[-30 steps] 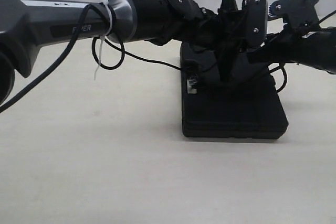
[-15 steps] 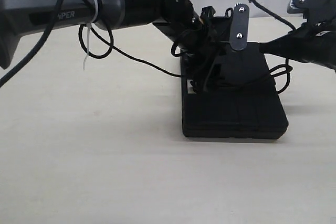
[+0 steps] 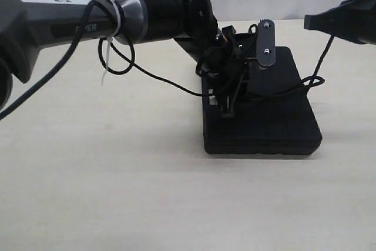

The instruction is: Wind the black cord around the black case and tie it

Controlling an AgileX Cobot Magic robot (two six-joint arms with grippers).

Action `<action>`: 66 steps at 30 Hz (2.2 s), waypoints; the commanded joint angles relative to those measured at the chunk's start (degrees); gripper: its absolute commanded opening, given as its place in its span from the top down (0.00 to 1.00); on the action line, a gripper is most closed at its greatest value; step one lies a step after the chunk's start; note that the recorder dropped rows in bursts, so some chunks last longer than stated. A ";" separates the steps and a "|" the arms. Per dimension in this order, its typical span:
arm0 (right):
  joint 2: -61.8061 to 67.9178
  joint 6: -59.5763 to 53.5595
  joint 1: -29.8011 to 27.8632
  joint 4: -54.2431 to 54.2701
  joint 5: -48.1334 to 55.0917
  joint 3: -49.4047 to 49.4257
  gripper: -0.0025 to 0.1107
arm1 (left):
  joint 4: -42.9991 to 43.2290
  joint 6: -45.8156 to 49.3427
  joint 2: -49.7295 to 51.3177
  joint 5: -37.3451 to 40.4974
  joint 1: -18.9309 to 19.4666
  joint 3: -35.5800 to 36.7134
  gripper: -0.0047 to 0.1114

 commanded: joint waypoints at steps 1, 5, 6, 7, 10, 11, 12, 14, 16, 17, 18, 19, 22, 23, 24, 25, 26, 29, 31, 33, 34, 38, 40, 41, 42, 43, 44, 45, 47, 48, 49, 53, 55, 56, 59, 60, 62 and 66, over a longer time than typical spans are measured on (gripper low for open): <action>-0.86 -0.79 0.04 -0.61 -0.82 0.40 0.94 | -6.24 1.39 4.08 -8.23 -0.62 0.09 0.71; 0.65 -1.79 -2.56 -0.61 -2.83 1.85 0.94 | -4.77 1.39 4.82 -11.14 -0.07 0.09 0.96; 0.90 -1.66 -4.26 -0.39 -4.39 2.81 0.94 | -2.62 0.87 4.82 -9.90 0.33 0.09 0.96; 0.90 -1.66 -5.42 0.04 -4.89 3.23 0.94 | -1.09 0.13 4.82 -8.90 0.63 0.09 0.96; 1.37 -0.77 -10.53 0.30 -5.00 4.78 0.94 | 6.24 -6.73 4.82 -6.29 2.57 0.09 0.96; 1.73 -0.77 -11.09 0.30 -5.23 5.02 0.94 | 6.71 -7.95 4.82 -6.31 3.02 0.09 0.96; 3.08 -0.28 -11.75 0.30 -5.75 5.06 0.94 | 6.60 -8.07 4.82 -5.75 3.67 0.09 0.96; 5.97 -0.28 -12.81 0.30 -7.43 5.06 0.94 | 6.60 -8.07 4.82 -3.86 3.96 0.09 0.96; 10.02 -0.28 -14.89 0.30 -8.99 5.06 0.94 | 6.69 -8.07 4.82 -2.92 3.96 0.09 0.96; 11.37 -0.28 -15.90 0.30 -9.42 5.06 0.94 | 6.38 -8.07 4.82 -2.92 3.96 0.09 0.96; 12.69 -0.28 -17.13 0.30 -9.70 5.06 0.94 | 5.87 -8.07 4.82 -2.92 3.96 0.09 0.96; 13.97 -0.04 -19.50 0.30 -9.70 4.93 0.94 | 5.56 -8.07 4.82 -2.92 3.83 0.09 0.96; 15.21 2.68 -22.29 0.30 -9.70 4.93 0.94 | 5.42 -8.07 4.82 -3.02 3.83 0.09 0.96; 15.48 2.81 -22.70 0.30 -10.10 4.93 0.94 | 4.71 -8.07 4.82 -3.36 3.83 0.09 0.96; 15.86 2.67 -22.65 0.19 -11.53 4.93 0.94 | 2.64 -7.35 4.82 -3.57 3.83 0.09 0.96; 16.34 2.67 -22.65 0.03 -12.26 4.93 0.94 | 0.79 -5.86 4.82 -3.45 3.70 0.09 0.96; 16.60 2.67 -22.65 0.03 -12.77 4.83 0.94 | 0.06 -4.78 4.82 -3.20 3.59 0.09 0.96; 17.73 3.37 -22.65 0.03 -15.96 4.81 0.94 | 0.17 -3.40 4.82 -4.76 3.30 0.09 0.96; 17.73 4.36 -22.65 0.03 -18.38 4.81 0.94 | 0.17 -4.95 4.82 -7.04 3.82 0.09 0.96; 17.73 5.78 -22.65 -0.58 -20.77 4.81 0.94 | 0.14 -6.78 4.82 -9.29 4.48 0.09 0.96; 17.73 8.80 -22.65 -3.06 -21.82 4.81 0.94 | 0.03 -8.31 4.82 -10.74 5.22 0.09 0.96; 17.73 12.29 -22.65 -6.60 -23.26 4.81 0.94 | 0.03 -9.03 5.11 -10.30 6.30 0.09 0.96; 18.34 12.17 -22.65 -6.60 -24.14 4.81 0.94 | 0.19 -9.03 5.74 -8.90 6.77 0.09 0.96; 18.79 12.06 -22.65 -6.60 -24.17 4.81 0.94 | 0.19 -9.03 6.03 -7.99 6.91 0.09 0.96; 19.29 12.07 -22.65 -6.60 -24.28 4.81 0.94 | -0.16 -8.92 6.22 -7.07 6.91 0.09 0.96; 19.92 12.07 -22.77 -6.60 -24.41 4.81 0.94 | -0.30 -8.63 6.32 -6.11 6.91 0.09 0.96; 21.23 12.07 -22.77 -6.47 -24.92 4.81 0.94 | -0.30 -8.24 6.54 -4.65 6.78 0.09 0.96; 21.98 12.07 -22.77 -6.47 -25.36 4.81 0.94 | -0.30 -7.59 6.54 -4.01 6.78 0.09 0.96; 23.20 12.07 -22.77 -6.47 -26.24 4.81 0.94 | -1.01 -7.44 6.54 -3.59 6.78 0.09 0.96; 23.65 12.07 -22.77 -6.47 -26.50 4.81 0.94 | -1.01 -7.46 6.54 -3.46 6.78 0.09 0.96; 24.07 12.07 -22.77 -6.47 -26.50 4.81 0.94 | -1.01 -6.85 6.54 -3.32 6.78 0.09 0.95; 24.04 12.07 -22.77 -6.47 -26.26 4.70 0.94 | -1.01 -5.00 5.98 -1.27 6.78 0.09 0.80; 24.23 12.07 -22.77 -6.47 -25.70 4.70 0.94 | -1.52 -4.84 5.29 -1.27 6.78 0.09 0.65; 24.23 12.07 -22.77 -6.47 -25.37 4.70 0.94 | -2.29 -4.84 5.12 -1.27 6.78 0.09 0.61; 24.23 12.07 -22.77 -7.65 -23.61 4.70 0.80 | -3.13 -4.84 3.88 -0.53 6.78 0.09 0.51; 24.23 12.07 -22.77 -8.62 -23.37 4.70 0.73 | -3.13 -4.99 3.41 -0.28 6.78 0.09 0.51; 24.23 12.07 -22.63 -8.62 -23.17 4.58 0.60 | -2.88 -4.99 2.36 1.06 6.90 0.09 0.51; 20.90 5.99 -22.75 1.46 -21.19 4.34 0.42 | -2.50 -6.50 0.34 2.85 6.98 0.09 0.51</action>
